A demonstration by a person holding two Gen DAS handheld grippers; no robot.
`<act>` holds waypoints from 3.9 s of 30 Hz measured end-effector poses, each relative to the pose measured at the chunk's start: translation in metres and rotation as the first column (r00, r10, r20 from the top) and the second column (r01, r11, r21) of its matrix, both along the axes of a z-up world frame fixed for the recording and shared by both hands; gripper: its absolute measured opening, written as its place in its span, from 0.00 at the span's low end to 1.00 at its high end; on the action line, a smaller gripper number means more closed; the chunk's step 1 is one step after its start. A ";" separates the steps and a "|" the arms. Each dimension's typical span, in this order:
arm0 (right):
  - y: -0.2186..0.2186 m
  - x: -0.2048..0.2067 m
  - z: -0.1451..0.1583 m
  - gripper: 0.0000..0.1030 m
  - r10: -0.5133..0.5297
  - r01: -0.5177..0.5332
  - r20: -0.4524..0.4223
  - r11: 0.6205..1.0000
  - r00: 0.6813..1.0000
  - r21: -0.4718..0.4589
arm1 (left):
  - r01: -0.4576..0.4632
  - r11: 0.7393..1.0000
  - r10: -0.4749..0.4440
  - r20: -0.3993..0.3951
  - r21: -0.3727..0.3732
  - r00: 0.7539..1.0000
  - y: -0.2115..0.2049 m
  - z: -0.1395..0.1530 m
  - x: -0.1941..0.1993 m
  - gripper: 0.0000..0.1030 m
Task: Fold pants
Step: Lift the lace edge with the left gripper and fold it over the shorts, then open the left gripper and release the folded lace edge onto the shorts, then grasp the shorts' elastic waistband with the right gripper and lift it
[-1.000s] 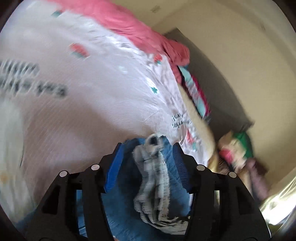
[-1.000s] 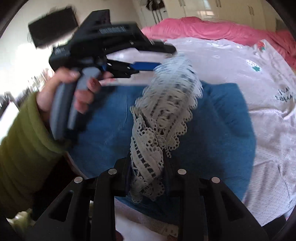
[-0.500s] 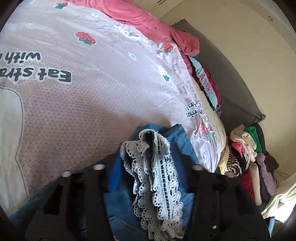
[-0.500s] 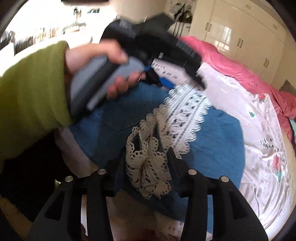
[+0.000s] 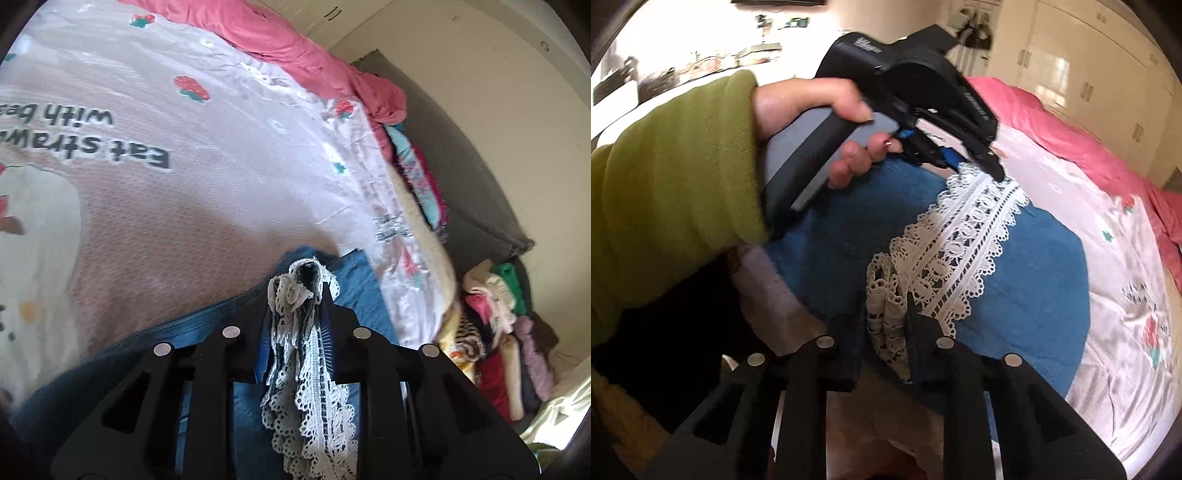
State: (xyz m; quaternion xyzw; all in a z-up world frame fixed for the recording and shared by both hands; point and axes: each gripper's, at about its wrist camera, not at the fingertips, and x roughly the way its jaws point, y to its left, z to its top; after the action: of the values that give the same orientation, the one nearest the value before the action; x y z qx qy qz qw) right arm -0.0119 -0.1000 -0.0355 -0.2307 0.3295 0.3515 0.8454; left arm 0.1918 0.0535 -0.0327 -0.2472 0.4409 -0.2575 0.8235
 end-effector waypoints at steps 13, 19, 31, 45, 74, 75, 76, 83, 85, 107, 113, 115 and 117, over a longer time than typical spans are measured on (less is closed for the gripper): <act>-0.034 0.002 0.013 0.43 0.058 -0.038 -0.137 0.988 0.989 0.147 | -0.058 0.995 0.058 -0.001 0.080 0.998 0.005 -0.010 0.003 0.29; -0.079 0.011 0.027 0.45 -0.068 0.088 -0.116 0.980 0.991 0.179 | -0.132 0.968 0.097 0.167 0.212 0.981 0.008 0.030 -0.033 0.45; -0.118 0.042 0.003 0.45 -0.253 0.291 -0.202 0.938 0.946 0.188 | -0.069 0.942 0.010 0.178 0.328 0.984 -0.045 0.022 -0.130 0.46; -0.132 0.044 -0.025 0.46 -0.291 0.338 -0.282 0.932 0.914 0.134 | -0.051 0.857 -0.012 0.120 0.512 0.993 -0.058 -0.010 -0.150 0.49; -0.145 0.037 0.005 0.66 -0.319 0.380 -0.290 0.906 0.902 0.188 | -0.103 0.891 0.032 0.165 0.441 0.986 -0.045 0.024 -0.175 0.71; -0.145 0.037 0.007 0.69 -0.323 0.384 -0.287 0.904 0.902 0.189 | -0.108 0.892 0.036 0.167 0.439 0.985 -0.043 0.025 -0.177 0.73; -0.146 0.036 0.008 0.86 -0.329 0.389 -0.282 0.902 0.901 0.190 | -0.115 0.893 0.043 0.171 0.436 0.984 -0.041 0.027 -0.178 0.75; -0.149 0.038 0.021 0.93 -0.364 0.421 -0.263 0.882 0.894 0.212 | -0.173 0.893 0.097 0.196 0.416 0.976 -0.021 0.036 -0.188 0.87; -0.148 0.040 0.025 0.93 -0.363 0.419 -0.257 0.882 0.896 0.216 | -0.193 0.892 0.117 0.204 0.409 0.972 -0.013 0.039 -0.192 0.89; 0.009 0.090 0.091 0.96 0.008 0.024 -0.167 0.982 0.986 0.186 | -0.408 0.864 0.396 0.102 0.294 0.913 0.092 0.013 -0.206 0.66; 0.087 0.113 0.083 0.96 0.156 -0.128 -0.244 0.984 0.957 0.128 | -0.358 0.902 0.360 0.039 0.242 0.932 0.085 -0.002 -0.198 0.43; 0.118 0.117 0.070 0.95 0.214 -0.195 -0.296 0.976 0.931 0.092 | -0.353 0.905 0.358 0.023 0.237 0.934 0.085 -0.007 -0.196 0.43; 0.139 0.115 0.062 0.96 0.222 -0.213 -0.297 0.975 0.929 0.062 | -0.352 0.910 0.359 0.012 0.218 0.933 0.088 -0.010 -0.195 0.43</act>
State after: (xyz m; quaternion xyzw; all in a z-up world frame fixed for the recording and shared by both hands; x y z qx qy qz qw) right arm 0.1034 0.0388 0.0267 -0.1972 0.4222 0.4786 0.7442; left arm -0.0032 0.1412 -0.0426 -0.2358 0.4256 -0.0503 0.8722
